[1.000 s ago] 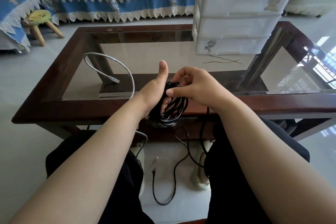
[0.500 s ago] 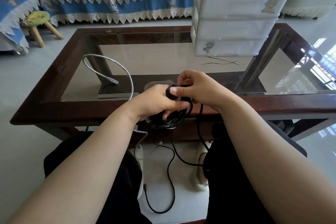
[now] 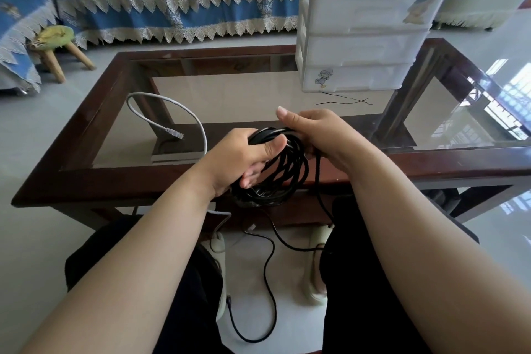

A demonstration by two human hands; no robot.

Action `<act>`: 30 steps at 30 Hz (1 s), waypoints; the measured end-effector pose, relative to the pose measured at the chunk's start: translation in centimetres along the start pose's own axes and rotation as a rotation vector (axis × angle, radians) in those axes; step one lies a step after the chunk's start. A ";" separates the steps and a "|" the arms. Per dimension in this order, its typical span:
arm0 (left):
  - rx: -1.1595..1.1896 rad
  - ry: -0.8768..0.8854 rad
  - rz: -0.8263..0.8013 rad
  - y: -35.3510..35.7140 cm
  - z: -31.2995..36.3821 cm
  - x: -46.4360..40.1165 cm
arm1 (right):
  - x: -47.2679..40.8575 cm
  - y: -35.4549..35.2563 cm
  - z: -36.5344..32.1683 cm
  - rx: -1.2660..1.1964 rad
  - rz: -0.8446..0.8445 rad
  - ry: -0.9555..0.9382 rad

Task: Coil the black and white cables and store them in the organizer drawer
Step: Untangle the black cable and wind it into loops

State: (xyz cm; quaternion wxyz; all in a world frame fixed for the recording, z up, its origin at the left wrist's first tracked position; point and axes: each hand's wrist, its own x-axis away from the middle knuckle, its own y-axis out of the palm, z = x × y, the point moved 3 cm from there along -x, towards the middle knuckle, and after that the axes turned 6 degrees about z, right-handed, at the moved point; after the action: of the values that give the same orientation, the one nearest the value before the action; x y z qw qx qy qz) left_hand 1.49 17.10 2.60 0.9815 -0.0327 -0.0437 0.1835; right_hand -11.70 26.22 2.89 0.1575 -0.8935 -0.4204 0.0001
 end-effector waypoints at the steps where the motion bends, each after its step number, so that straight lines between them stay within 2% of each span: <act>1: 0.006 0.015 -0.019 0.0 0.1 0.1 | 0.0 0.1 -0.1 0.052 0.034 -0.005; 3: 0.016 0.038 -0.050 0.0 0.3 0.1 | 0.1 0.2 -0.2 0.142 0.047 -0.021; 5: 0.032 0.044 -0.072 -0.2 0.5 0.1 | 0.4 0.3 -0.4 0.147 -0.019 -0.017; 7: 0.088 0.035 -0.078 -0.6 0.5 0.2 | 0.5 0.2 -0.9 0.003 -0.110 -0.003; 10: 0.247 -0.005 -0.038 -1.6 0.6 0.1 | 0.6 -0.2 -1.3 -0.218 -0.157 -0.013; 13: 0.361 -0.032 -0.001 -2.3 0.3 -0.1 | 0.5 -0.4 -1.0 -0.296 -0.187 -0.084; 15: 0.423 -0.037 -0.004 -2.6 0.3 -0.3 | 0.6 -0.3 -0.8 -0.293 -0.178 -0.127; 17: 0.529 -0.015 0.002 -3.1 0.6 -0.5 | 0.7 -0.2 -0.6 -0.147 -0.116 -0.139; 20: 0.714 0.013 0.175 -4.9 1.1 -1.1 | 0.7 0.4 0.1 0.207 -0.033 -0.160; 24: 0.948 0.034 0.459 -7.6 0.4 -1.4 | 0.4 0.2 0.9 0.361 0.025 -0.160; 27: 1.078 0.002 0.614 -8.2 -0.2 -1.3 | 0.0 -0.3 1.1 0.358 0.111 -0.150; 30: 1.135 -0.047 0.755 -8.0 -0.4 -1.2 | -0.1 -1.1 0.8 0.279 0.280 -0.139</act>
State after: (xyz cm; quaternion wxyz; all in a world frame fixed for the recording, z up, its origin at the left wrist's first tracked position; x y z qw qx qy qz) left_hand 3.29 9.15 2.72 0.7141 0.4782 0.0523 0.5086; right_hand -12.68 27.04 2.40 0.2486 -0.9107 -0.2978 0.1420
